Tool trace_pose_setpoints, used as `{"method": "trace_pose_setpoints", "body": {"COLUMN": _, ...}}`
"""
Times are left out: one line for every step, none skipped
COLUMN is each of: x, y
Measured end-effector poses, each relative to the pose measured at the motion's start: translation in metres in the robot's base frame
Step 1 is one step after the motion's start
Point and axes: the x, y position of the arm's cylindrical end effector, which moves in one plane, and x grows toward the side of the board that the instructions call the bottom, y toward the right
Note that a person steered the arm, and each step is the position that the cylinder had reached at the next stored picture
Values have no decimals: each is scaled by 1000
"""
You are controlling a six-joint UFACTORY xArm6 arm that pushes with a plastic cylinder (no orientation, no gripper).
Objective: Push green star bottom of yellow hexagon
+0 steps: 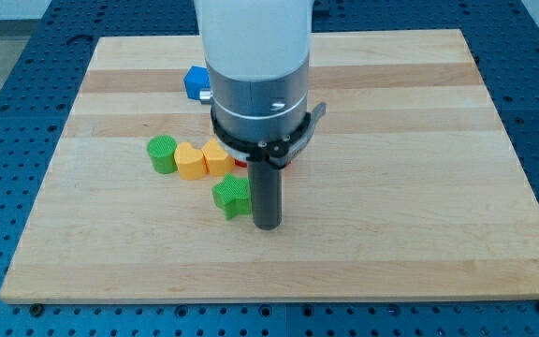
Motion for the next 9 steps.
{"method": "trace_pose_setpoints", "body": {"x": 1, "y": -26}}
{"method": "trace_pose_setpoints", "body": {"x": -10, "y": -28}}
{"method": "trace_pose_setpoints", "body": {"x": -19, "y": -28}}
{"method": "trace_pose_setpoints", "body": {"x": -21, "y": -28}}
{"method": "trace_pose_setpoints", "body": {"x": -20, "y": -28}}
{"method": "trace_pose_setpoints", "body": {"x": -12, "y": -29}}
{"method": "trace_pose_setpoints", "body": {"x": -12, "y": -30}}
{"method": "trace_pose_setpoints", "body": {"x": -16, "y": -30}}
{"method": "trace_pose_setpoints", "body": {"x": -21, "y": -30}}
